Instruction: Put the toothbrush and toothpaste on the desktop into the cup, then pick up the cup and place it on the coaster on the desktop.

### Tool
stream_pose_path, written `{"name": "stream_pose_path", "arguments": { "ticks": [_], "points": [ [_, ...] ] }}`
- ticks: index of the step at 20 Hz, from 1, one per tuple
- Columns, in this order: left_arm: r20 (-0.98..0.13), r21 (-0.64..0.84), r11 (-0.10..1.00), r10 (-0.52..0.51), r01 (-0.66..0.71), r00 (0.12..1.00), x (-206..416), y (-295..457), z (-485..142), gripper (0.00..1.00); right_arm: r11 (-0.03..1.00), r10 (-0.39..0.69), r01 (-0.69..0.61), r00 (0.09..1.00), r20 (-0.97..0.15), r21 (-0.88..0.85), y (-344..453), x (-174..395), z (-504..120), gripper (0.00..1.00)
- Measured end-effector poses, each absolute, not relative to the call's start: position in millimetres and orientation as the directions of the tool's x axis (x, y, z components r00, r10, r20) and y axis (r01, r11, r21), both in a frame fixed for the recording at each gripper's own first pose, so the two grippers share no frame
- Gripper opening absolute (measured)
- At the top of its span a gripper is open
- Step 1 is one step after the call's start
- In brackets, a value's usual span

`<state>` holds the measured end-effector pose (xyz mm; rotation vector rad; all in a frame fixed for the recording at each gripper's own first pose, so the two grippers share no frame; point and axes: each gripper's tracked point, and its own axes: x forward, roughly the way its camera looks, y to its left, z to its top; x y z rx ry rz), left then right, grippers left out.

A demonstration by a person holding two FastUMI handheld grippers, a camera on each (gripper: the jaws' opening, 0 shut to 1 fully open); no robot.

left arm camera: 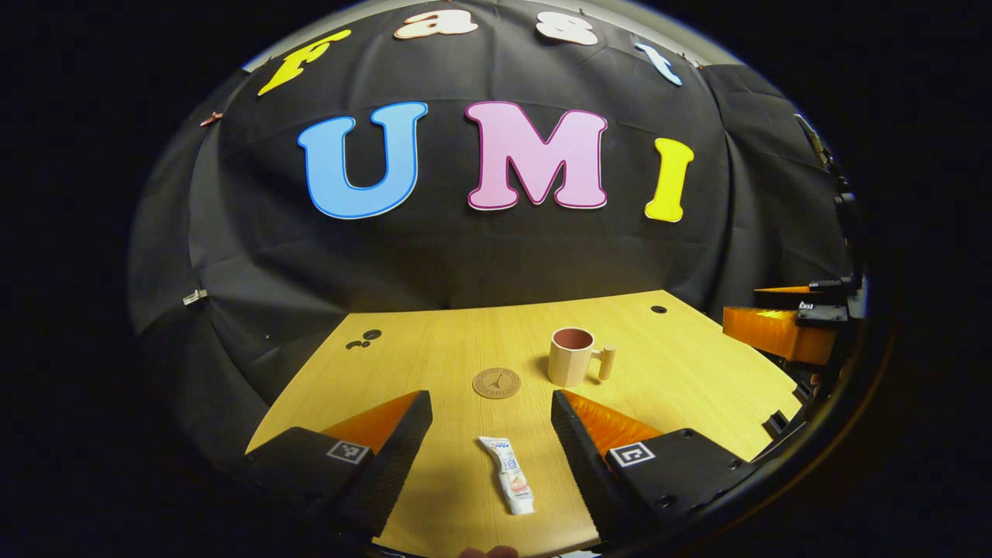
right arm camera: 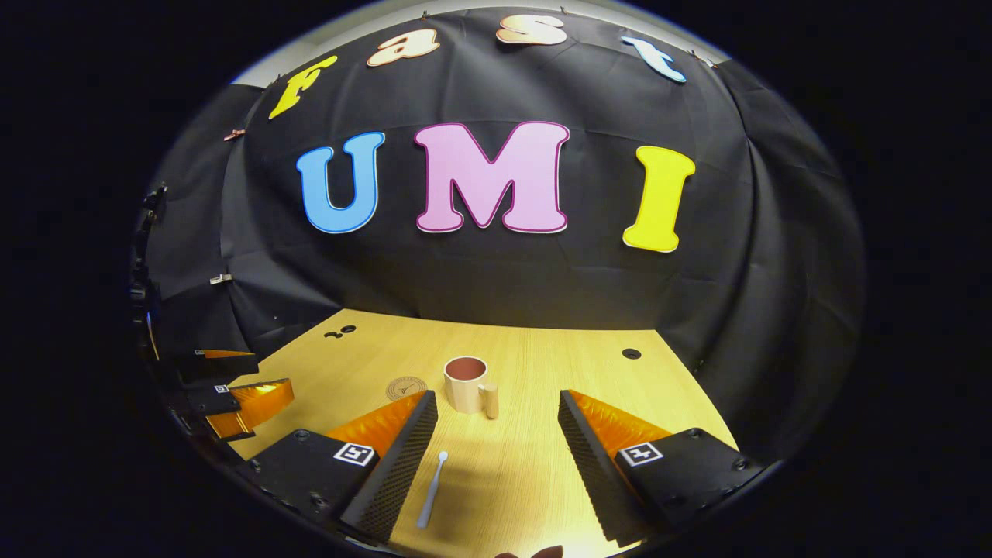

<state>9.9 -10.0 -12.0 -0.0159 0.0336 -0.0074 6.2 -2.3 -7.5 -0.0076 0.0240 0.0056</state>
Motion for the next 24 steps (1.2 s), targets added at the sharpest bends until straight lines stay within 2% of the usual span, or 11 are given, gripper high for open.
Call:
{"name": "stream_pose_path", "arguments": {
  "ticks": [2,8,14,18,24],
  "points": [
    [-0.051,-0.036,0.999,-0.024,0.022,0.998,13.3,-13.9,-18.5,0.96,1.000,0.005,-0.006,1.000,-0.030,-0.010,-3.0,6.4,-9.9,0.97],
    [-0.210,-0.117,0.993,-0.044,0.019,0.977,33.3,-22.5,-64.0,0.97,1.000,0.009,-0.009,0.998,-0.058,-0.005,-5.2,10.4,-18.5,0.97],
    [-0.376,-0.158,0.985,0.001,-0.065,0.927,62.6,-17.1,-114.5,0.97,1.000,0.017,-0.018,0.996,-0.082,-0.013,-8.3,17.2,-25.6,0.97],
    [-0.474,-0.130,0.989,0.000,-0.070,0.881,82.5,-23.6,-150.8,0.96,0.999,0.031,-0.032,0.993,-0.110,-0.014,-10.2,21.8,-34.7,0.97],
    [-0.560,-0.093,0.990,0.037,-0.107,0.828,116.0,-29.0,-183.1,0.94,0.999,0.038,-0.038,0.986,-0.160,-0.002,-21.4,29.4,-49.4,0.97]
  ]
}}
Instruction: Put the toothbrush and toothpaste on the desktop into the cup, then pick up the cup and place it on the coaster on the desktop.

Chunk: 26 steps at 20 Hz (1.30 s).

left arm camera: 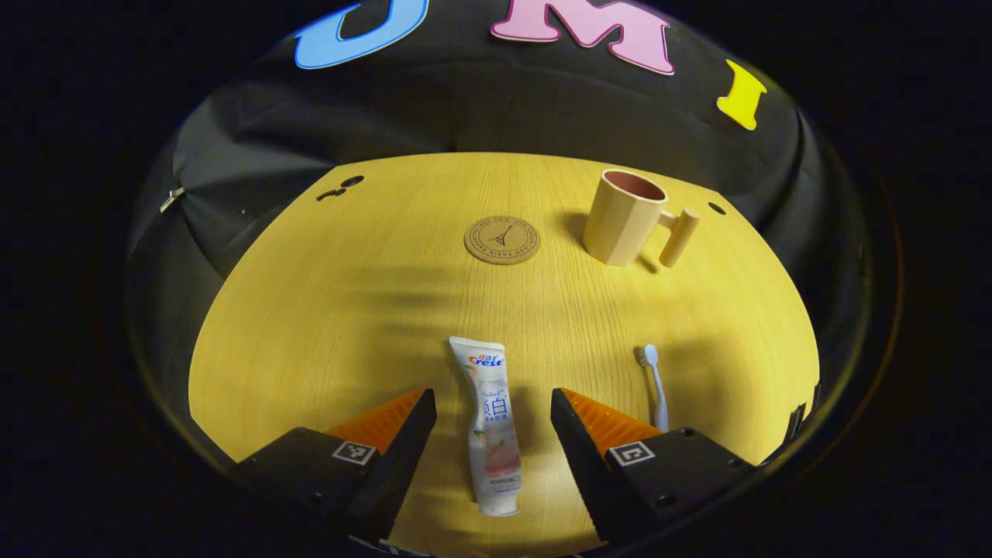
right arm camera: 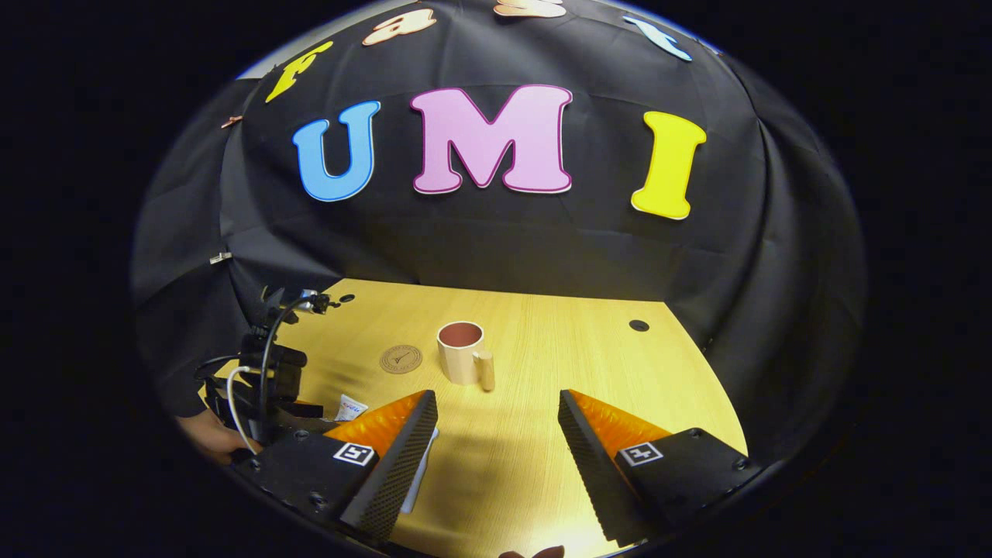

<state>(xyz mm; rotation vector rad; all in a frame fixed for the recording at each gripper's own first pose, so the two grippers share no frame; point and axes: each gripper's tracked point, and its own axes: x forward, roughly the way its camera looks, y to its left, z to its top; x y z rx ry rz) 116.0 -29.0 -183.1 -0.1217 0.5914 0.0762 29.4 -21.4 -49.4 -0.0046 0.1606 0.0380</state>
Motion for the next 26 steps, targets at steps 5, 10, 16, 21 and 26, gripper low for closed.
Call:
{"name": "stream_pose_path", "arguments": {
  "ticks": [5,10,16,21,26],
  "points": [
    [-0.602,-0.009,0.994,0.083,-0.111,0.794,128.2,-28.1,-201.5,0.81,0.999,0.040,-0.038,0.980,-0.197,0.014,-26.6,36.6,-60.2,0.98],
    [-0.603,-0.013,0.995,0.068,-0.095,0.795,132.7,-32.6,-204.6,0.70,0.999,0.052,-0.052,0.972,-0.228,0.006,-25.0,40.3,-69.6,0.98],
    [-0.628,-0.080,0.994,0.012,-0.080,0.778,133.9,-39.1,-206.7,0.44,0.999,0.048,-0.053,0.954,-0.296,-0.008,-21.7,39.3,-78.8,0.98],
    [-0.622,-0.078,0.996,-0.023,-0.033,0.783,130.5,-37.8,-204.9,0.33,0.998,0.055,-0.066,0.922,-0.383,-0.016,-13.4,40.0,-95.1,0.98],
    [-0.513,-0.183,0.982,-0.143,0.056,0.846,96.3,-31.8,-164.7,0.26,0.995,0.080,-0.097,0.865,-0.495,-0.008,18.6,42.5,-131.0,0.97]
  ]
}}
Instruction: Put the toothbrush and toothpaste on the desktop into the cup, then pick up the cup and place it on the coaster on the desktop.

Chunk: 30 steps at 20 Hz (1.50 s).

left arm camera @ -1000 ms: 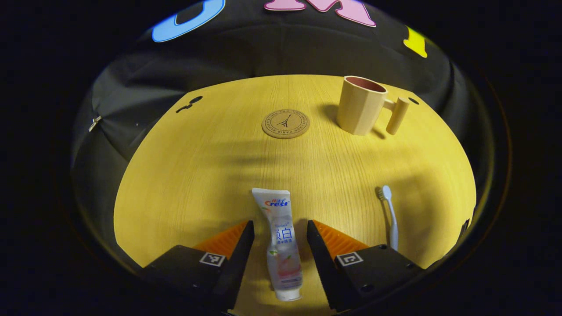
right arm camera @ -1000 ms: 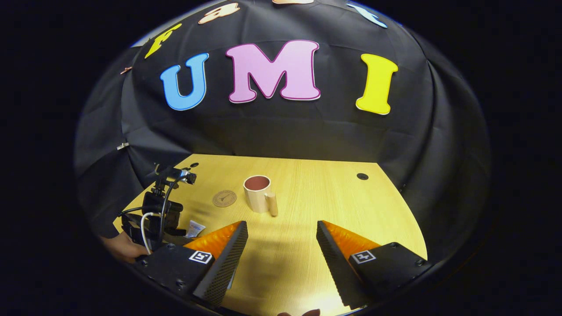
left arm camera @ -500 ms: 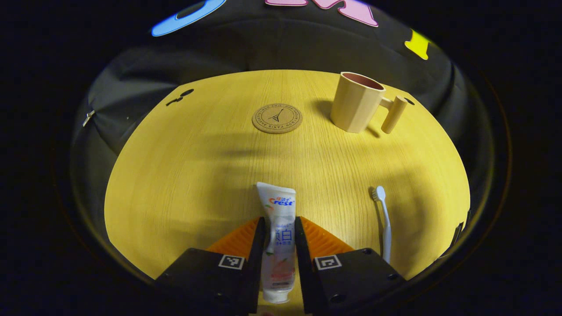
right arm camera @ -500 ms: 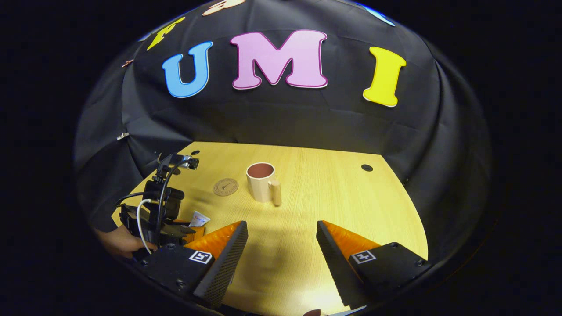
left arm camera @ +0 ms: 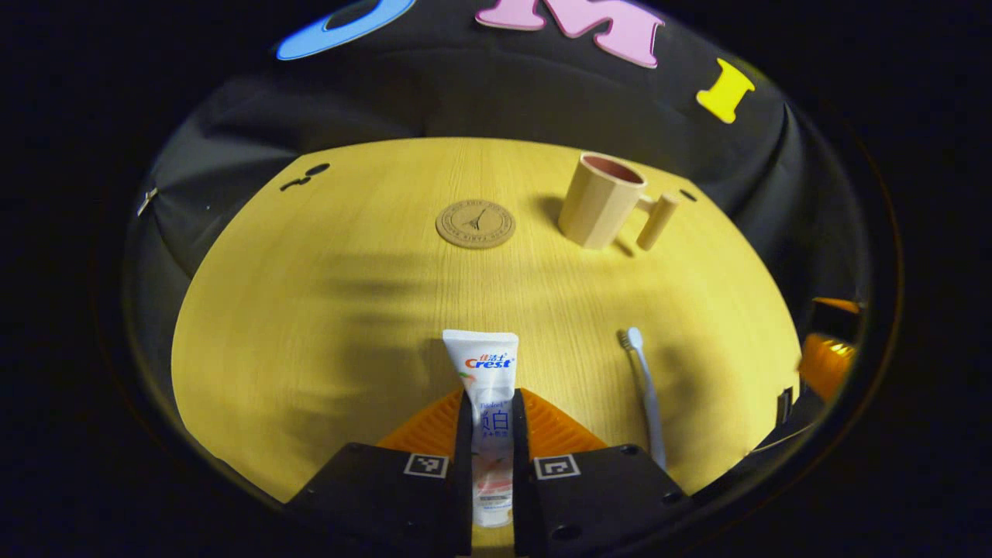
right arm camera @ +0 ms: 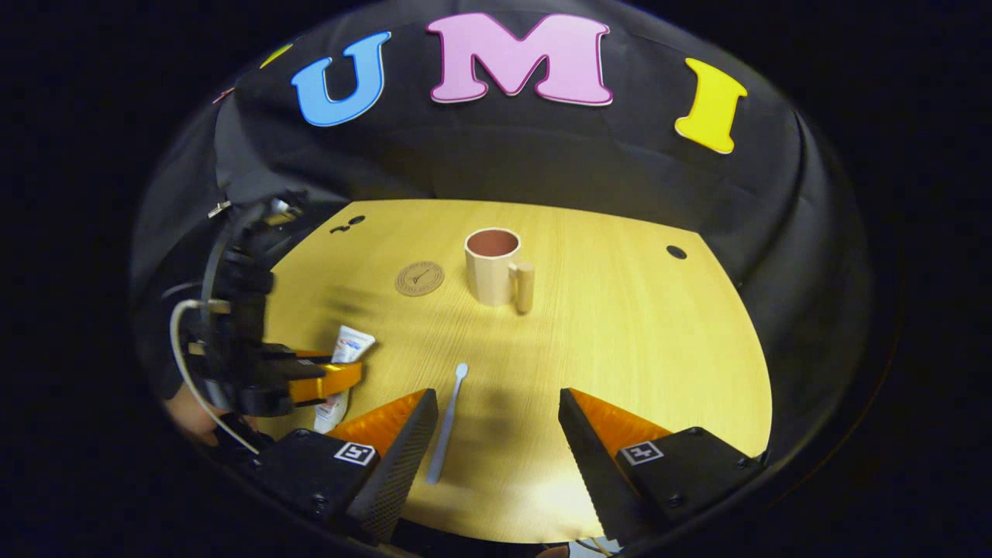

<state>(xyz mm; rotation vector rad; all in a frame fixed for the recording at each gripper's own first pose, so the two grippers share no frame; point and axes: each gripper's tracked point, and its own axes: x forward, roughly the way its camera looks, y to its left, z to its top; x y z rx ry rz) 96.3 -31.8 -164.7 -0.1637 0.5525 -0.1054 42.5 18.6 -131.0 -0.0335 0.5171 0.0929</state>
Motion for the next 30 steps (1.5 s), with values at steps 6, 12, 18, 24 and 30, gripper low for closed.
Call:
{"name": "stream_pose_path", "arguments": {
  "ticks": [6,12,18,24,30],
  "points": [
    [-0.382,-0.195,0.977,-0.152,0.081,0.911,36.3,5.0,-117.7,0.30,0.994,0.092,-0.109,0.788,-0.609,0.009,49.4,58.2,-181.8,0.94],
    [-0.344,-0.263,0.964,-0.120,0.027,0.931,-8.6,39.9,-106.7,0.25,0.992,0.074,-0.125,0.736,-0.673,-0.028,65.2,75.9,-221.8,0.90],
    [-0.358,-0.261,0.965,-0.093,-0.004,0.929,-33.1,57.4,-116.3,0.25,0.994,0.053,-0.106,0.710,-0.702,-0.032,70.2,88.4,-237.6,0.79],
    [-0.365,-0.267,0.963,-0.082,-0.020,0.927,-45.3,61.4,-119.4,0.25,0.994,0.022,-0.094,0.673,-0.739,-0.056,67.1,88.2,-250.5,0.58],
    [-0.377,-0.263,0.964,-0.076,-0.028,0.923,-53.6,56.1,-120.6,0.25,0.994,0.036,-0.101,0.643,-0.765,-0.039,76.3,84.2,-253.9,0.14]
  ]
}}
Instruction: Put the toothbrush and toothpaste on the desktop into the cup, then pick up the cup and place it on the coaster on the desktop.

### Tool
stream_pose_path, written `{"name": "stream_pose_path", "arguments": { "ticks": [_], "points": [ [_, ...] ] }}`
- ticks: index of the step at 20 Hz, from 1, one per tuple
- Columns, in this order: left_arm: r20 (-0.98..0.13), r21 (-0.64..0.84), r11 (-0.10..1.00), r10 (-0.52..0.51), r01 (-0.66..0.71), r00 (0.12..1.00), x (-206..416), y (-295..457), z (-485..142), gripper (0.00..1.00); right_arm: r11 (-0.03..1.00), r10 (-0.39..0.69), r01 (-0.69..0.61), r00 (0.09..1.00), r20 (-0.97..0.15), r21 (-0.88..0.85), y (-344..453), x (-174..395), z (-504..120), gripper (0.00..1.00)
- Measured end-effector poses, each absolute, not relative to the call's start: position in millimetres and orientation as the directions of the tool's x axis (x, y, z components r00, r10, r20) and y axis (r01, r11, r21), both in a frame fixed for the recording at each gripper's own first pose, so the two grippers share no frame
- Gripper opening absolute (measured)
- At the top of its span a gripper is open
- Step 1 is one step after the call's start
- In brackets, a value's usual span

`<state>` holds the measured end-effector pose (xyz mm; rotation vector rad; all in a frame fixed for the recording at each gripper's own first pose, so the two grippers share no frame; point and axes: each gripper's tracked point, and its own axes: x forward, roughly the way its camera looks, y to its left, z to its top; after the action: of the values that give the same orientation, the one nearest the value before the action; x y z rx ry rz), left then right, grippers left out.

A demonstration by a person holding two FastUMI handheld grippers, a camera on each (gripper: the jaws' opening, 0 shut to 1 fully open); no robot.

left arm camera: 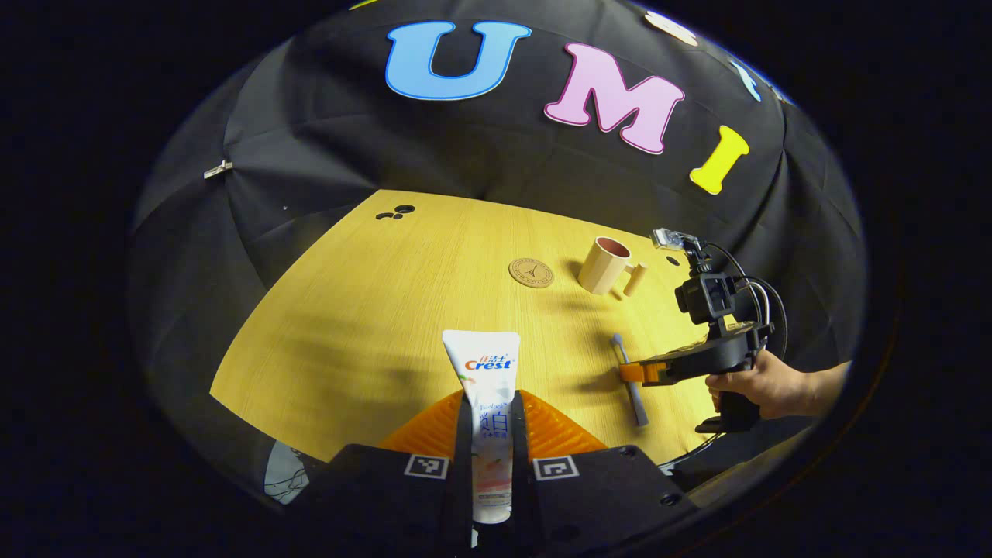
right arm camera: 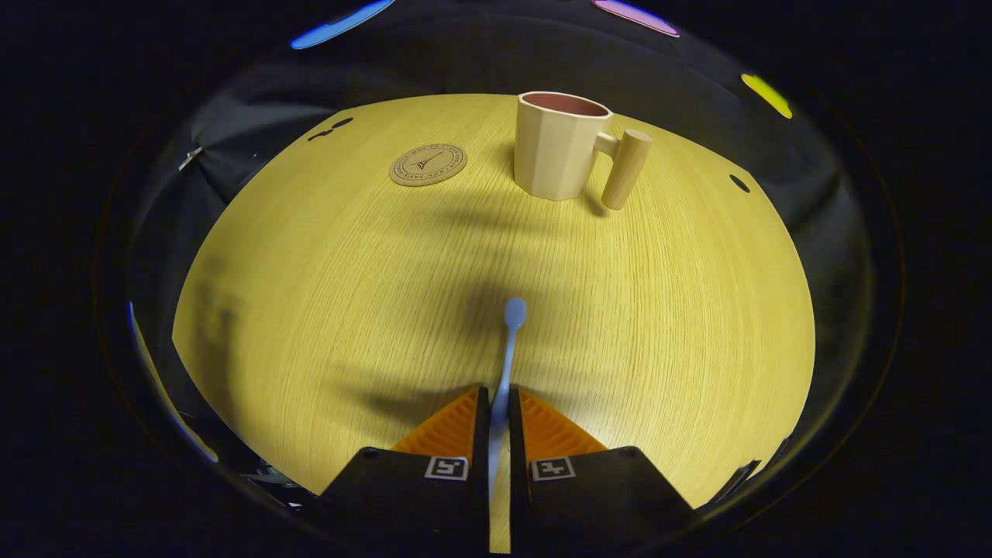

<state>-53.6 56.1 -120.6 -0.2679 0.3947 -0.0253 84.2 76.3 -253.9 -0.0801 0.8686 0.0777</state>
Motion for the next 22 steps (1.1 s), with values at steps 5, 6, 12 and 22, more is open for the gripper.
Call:
{"name": "stream_pose_path", "arguments": {
  "ticks": [5,6,12,22],
  "points": [
    [-0.365,-0.287,0.957,-0.077,-0.034,0.928,-56.5,46.8,-114.8,0.25,0.989,0.009,-0.117,0.645,-0.764,-0.087,69.2,79.1,-251.7,0.08],
    [-0.353,-0.304,0.952,-0.085,-0.028,0.932,-55.5,42.4,-113.3,0.25,0.990,0.010,-0.111,0.671,-0.741,-0.088,67.5,80.9,-245.9,0.07],
    [-0.153,-0.413,0.908,-0.138,0.063,0.979,-14.0,19.9,-51.1,0.25,0.978,0.208,-0.174,0.820,-0.533,0.113,73.5,75.1,-175.3,0.07],
    [0.298,-0.408,0.804,-0.330,0.432,0.896,103.8,-74.0,96.9,0.25,0.944,0.295,-0.213,0.889,-0.350,0.253,25.9,43.6,-99.4,0.07]
  ]
}}
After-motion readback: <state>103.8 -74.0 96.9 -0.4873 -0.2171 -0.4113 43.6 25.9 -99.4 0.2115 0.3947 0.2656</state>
